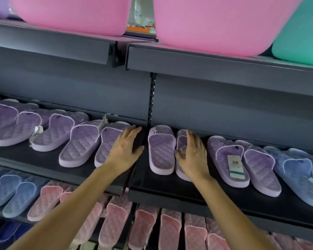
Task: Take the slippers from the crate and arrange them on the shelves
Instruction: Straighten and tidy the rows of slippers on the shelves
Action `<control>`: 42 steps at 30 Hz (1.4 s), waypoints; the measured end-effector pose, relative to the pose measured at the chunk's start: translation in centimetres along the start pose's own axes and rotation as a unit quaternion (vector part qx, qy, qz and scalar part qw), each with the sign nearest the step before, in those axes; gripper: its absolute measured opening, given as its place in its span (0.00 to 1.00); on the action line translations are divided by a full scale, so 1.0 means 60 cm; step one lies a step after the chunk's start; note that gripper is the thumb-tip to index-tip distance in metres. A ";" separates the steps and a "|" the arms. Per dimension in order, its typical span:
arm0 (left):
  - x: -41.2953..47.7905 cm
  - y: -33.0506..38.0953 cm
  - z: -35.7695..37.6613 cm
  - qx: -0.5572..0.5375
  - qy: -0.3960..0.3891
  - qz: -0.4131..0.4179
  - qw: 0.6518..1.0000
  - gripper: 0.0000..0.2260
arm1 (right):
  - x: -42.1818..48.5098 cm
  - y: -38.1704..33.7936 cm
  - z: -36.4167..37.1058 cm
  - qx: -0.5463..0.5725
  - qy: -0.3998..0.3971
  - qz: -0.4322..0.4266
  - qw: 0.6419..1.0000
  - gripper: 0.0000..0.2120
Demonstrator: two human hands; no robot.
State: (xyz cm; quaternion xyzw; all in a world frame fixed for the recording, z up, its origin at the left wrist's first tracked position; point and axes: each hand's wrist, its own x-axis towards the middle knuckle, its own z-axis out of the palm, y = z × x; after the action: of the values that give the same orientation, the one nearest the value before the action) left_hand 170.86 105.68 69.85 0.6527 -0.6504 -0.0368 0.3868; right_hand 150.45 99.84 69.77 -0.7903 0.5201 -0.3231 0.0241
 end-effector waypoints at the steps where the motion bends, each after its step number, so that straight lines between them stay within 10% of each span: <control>1: 0.000 -0.008 -0.014 0.009 0.004 0.000 1.000 0.25 | 0.002 -0.012 0.004 -0.001 -0.003 -0.020 1.000 0.34; 28: 0.051 -0.326 -0.164 0.010 -0.077 0.097 0.992 0.25 | 0.060 -0.334 0.188 0.034 -0.083 -0.016 0.996 0.28; 42: 0.050 -0.344 -0.144 0.008 -0.049 0.128 0.991 0.27 | 0.119 -0.377 0.200 -0.079 -0.001 0.083 0.993 0.10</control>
State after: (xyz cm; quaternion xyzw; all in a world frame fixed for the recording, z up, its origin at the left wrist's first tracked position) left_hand 193.01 104.03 65.86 0.5646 -0.7469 -0.0139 0.3510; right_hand 176.89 100.63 72.22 -0.7445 0.6074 -0.2770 -0.0111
